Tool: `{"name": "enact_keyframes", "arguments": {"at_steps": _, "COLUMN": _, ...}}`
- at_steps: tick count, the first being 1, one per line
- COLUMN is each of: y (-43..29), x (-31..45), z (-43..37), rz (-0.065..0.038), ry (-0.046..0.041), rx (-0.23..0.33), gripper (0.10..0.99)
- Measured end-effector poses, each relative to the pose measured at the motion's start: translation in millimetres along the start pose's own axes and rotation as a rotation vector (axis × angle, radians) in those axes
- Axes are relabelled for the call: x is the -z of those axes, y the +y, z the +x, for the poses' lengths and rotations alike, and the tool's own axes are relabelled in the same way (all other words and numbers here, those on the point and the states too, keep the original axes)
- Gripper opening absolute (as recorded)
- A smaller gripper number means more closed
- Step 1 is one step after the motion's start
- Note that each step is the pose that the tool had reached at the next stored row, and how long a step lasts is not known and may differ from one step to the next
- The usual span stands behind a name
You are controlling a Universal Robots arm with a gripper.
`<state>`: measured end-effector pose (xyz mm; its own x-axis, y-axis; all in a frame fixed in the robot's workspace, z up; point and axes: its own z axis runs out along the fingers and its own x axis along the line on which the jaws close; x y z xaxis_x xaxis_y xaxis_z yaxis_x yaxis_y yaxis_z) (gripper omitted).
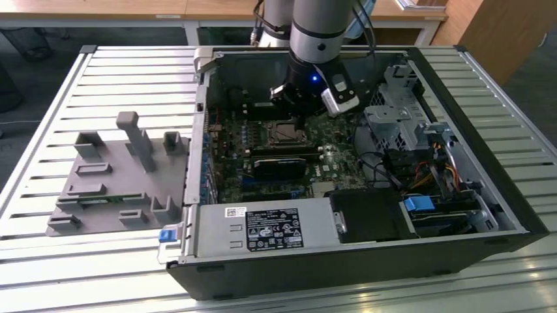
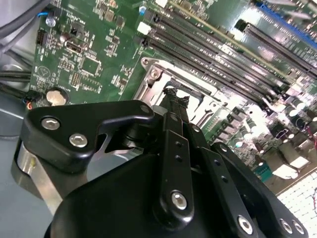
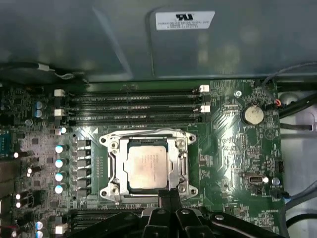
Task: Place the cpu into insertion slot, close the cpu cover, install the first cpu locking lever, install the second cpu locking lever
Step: 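Install the second cpu locking lever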
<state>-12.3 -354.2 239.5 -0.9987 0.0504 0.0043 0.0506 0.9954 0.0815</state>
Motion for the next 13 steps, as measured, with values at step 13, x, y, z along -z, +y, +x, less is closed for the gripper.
{"name": "enact_keyframes", "arguments": {"at_steps": 13, "y": -15.4, "x": -1.3, "z": -0.7, "rz": -0.004, "ry": 0.0001, "rx": 0.0, "gripper": 0.106}}
